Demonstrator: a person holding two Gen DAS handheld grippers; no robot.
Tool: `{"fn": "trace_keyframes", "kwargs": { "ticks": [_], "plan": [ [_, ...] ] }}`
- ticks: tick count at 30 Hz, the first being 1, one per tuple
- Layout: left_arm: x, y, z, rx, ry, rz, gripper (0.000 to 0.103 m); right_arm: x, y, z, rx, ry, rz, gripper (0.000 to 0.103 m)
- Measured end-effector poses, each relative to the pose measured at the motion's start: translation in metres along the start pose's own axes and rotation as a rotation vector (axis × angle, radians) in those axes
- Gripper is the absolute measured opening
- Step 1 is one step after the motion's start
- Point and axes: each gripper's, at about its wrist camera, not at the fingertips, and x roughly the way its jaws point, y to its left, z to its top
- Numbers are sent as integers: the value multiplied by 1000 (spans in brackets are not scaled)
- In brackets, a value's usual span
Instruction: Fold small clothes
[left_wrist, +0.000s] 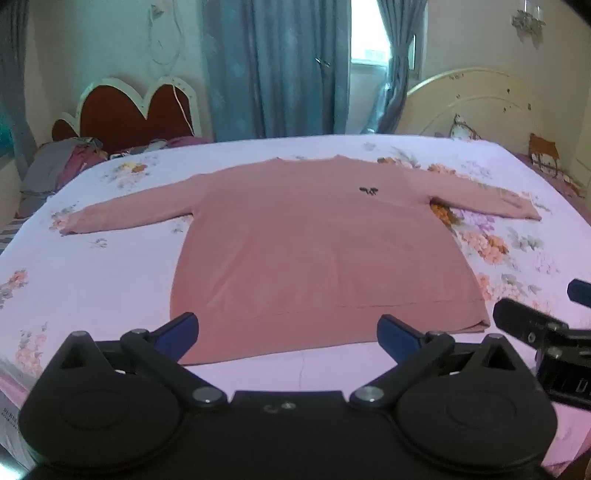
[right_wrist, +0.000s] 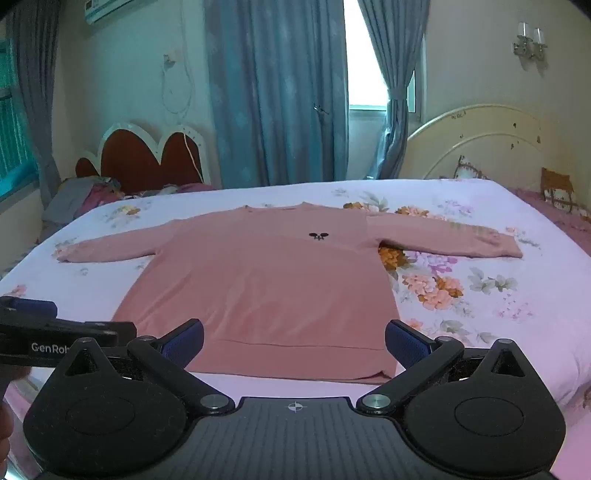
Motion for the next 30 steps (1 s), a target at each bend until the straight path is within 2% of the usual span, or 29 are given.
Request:
{"fn": "trace_keyframes", "kwargs": {
  "ticks": [4,7,10,12,14,30],
  "plan": [
    [4,0,-1,14,16,0,103,-4,1,-2,-3,-15,-1,103],
    [9,6,17,-2,38,-8,103,-13,4,2,-2,-16,-1,103],
    [-4,33,32,-25,36,-14,103,-18,7,8,-1,-16,6,103],
    [-16,37,29,-22,15,1,103,-15,3,0,-3,-21,11,103],
    [-17,23,17,-25,3,29,103,-14,4,1,-3,-19,14,103],
    [-12,15,11,-44,-3,47,103,-5,6,2,-12,-19,13,103]
  ]
}}
